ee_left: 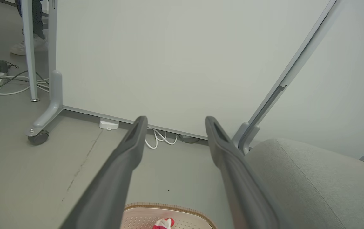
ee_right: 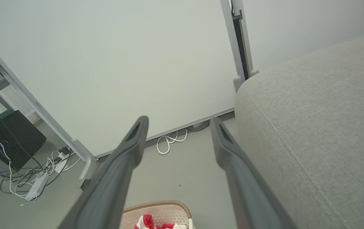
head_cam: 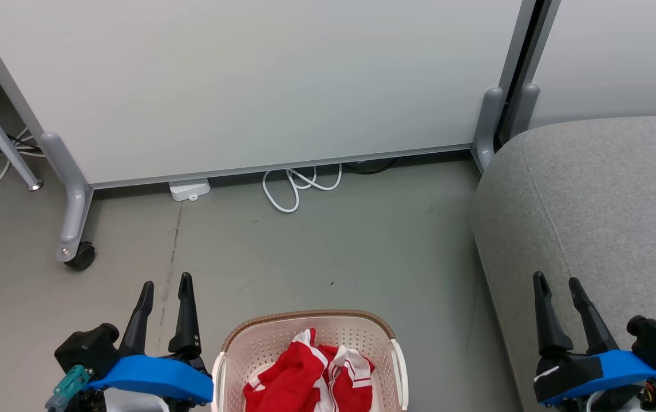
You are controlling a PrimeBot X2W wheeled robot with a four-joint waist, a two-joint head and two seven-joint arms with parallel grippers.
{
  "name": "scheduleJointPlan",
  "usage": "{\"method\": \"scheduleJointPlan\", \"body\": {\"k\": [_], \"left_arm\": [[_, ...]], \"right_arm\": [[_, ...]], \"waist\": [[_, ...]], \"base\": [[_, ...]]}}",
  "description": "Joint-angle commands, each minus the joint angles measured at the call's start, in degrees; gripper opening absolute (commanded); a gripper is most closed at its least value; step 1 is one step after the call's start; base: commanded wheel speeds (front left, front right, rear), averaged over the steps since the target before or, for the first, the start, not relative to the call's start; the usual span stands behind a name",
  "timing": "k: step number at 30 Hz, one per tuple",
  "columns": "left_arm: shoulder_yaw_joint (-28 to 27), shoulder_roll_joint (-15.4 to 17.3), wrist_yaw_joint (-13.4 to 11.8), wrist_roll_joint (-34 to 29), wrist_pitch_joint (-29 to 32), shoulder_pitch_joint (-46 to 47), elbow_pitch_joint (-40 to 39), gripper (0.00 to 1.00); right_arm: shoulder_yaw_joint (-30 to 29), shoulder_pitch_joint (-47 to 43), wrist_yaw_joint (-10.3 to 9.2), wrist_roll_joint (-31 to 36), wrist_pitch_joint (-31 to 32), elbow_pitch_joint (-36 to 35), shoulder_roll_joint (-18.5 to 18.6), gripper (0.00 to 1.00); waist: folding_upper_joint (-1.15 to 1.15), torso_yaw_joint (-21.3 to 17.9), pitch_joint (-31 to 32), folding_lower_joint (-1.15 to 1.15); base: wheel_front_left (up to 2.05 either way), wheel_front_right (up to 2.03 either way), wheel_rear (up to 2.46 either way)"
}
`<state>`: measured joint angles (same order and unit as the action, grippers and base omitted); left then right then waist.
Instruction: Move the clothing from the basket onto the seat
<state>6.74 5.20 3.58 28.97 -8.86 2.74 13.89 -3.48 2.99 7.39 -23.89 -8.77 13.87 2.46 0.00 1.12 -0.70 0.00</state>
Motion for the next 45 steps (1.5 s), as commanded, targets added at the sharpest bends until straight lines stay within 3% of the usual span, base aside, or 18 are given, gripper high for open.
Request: {"method": "scheduleJointPlan", "body": {"k": [1, 45], "left_arm": [[0.31, 0.2, 0.39, -1.52, -0.58, 1.37, -0.25, 1.0], [-0.44, -1.67, 2.08, -19.17, -5.9, -0.14, 1.43, 1.0]], "right_arm": [[0.05, 0.13, 0.1, 1.5, -0.66, -0.21, 0.45, 1.0], [0.9, -0.54, 0.16, 23.86, -6.0, -0.09, 0.57, 1.0]], "waist": [[0.0, 0.03, 0.0, 0.0], [0.0, 0.07, 0.35, 0.0]], "base": [[0.0, 0.0, 0.0], [0.0, 0.0, 0.0]]}}
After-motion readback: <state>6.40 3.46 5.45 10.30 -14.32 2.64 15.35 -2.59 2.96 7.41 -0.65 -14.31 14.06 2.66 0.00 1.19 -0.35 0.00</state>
